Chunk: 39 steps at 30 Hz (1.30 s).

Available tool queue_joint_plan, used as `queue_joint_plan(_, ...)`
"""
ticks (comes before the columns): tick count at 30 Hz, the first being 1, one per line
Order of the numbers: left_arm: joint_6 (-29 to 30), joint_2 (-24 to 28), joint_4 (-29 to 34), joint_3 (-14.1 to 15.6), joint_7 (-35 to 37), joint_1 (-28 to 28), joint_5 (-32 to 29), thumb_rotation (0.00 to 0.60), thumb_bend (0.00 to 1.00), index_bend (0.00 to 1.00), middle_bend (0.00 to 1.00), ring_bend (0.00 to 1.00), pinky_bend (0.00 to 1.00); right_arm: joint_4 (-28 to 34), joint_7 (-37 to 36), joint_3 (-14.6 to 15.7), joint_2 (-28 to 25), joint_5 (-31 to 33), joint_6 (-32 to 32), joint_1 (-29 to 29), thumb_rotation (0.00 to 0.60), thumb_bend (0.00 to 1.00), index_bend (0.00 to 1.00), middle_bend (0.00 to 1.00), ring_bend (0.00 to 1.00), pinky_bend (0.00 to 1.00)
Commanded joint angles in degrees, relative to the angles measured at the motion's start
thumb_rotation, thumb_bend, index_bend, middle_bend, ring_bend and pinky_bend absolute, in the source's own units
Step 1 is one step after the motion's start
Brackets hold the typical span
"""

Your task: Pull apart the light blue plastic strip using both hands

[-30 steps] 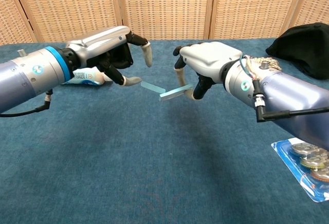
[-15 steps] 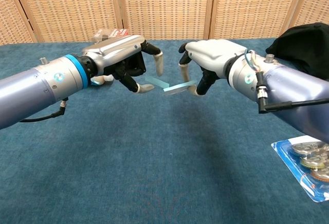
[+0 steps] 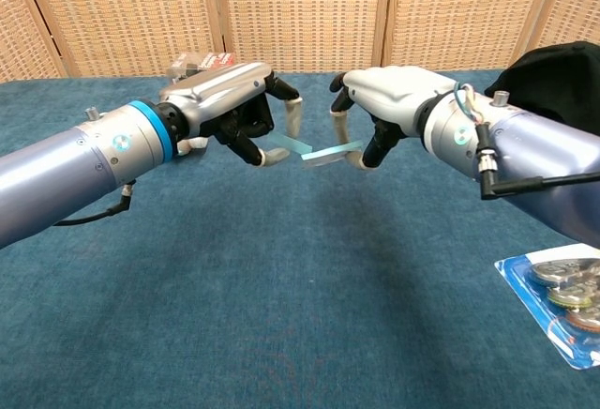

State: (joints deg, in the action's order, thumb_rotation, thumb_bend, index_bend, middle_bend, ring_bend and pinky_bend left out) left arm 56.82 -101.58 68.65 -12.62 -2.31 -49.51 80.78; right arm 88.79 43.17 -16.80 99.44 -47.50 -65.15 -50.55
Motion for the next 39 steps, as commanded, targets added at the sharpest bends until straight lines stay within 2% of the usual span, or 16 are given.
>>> queue_joint_plan(1, 0.3, -0.2, -0.2, -0.1, 0.1, -0.1, -0.2, 0.600, 0.36, 0.54, 1.00, 1.00, 1.00, 0.1, -0.1, 0.1, -0.1, -0.1, 0.0, -0.1, 0.600, 0.57, 0.65, 0.08, 0.00, 0.00)
queue_joint_plan(20, 1.6, -2.0, -2.0, -0.5, -1.1, -0.4, -1.6, 0.600, 0.46, 0.64, 1.00, 1.00, 1.00, 0.7, -1.0, 0.3, -0.7, -0.1, -0.5, -0.3, 0.600, 0.57, 0.65, 0.09, 0.00, 0.00)
queue_joint_plan(26, 1.6, -2.1, -2.2, -0.7, -1.1, -0.4, -2.1, 0.600, 0.52, 0.71, 1.00, 1.00, 1.00, 1.0, -0.9, 0.4, -1.0, 0.0, -0.7, -0.4, 0.600, 0.57, 0.65, 0.09, 0.00, 0.00)
queue_joint_plan(31, 1.7, -2.1, -2.3, -0.7, -1.5, -0.5, -2.4, 0.600, 0.64, 0.77, 1.00, 1.00, 1.00, 1.3, -1.0, 0.4, -1.3, 0.0, -0.8, -0.5, 0.600, 0.57, 0.65, 0.09, 0.00, 0.00)
queue_joint_plan(37, 1.8, -1.6, -3.3, -0.6, -1.5, 0.0, -3.0, 0.600, 0.70, 0.78, 1.00, 1.00, 1.00, 1.1, -1.3, 0.5, -2.2, -0.1, -0.9, -0.3, 0.600, 0.57, 0.65, 0.09, 0.00, 0.00)
queue_joint_plan(39, 2.4, -0.1, -4.3, 0.1, -0.1, 1.1, -2.6, 0.600, 0.71, 0.79, 1.00, 1.00, 1.00, 0.9, -1.6, 0.7, -2.8, -0.2, -0.8, 0.0, 0.600, 0.57, 0.65, 0.09, 0.00, 0.00)
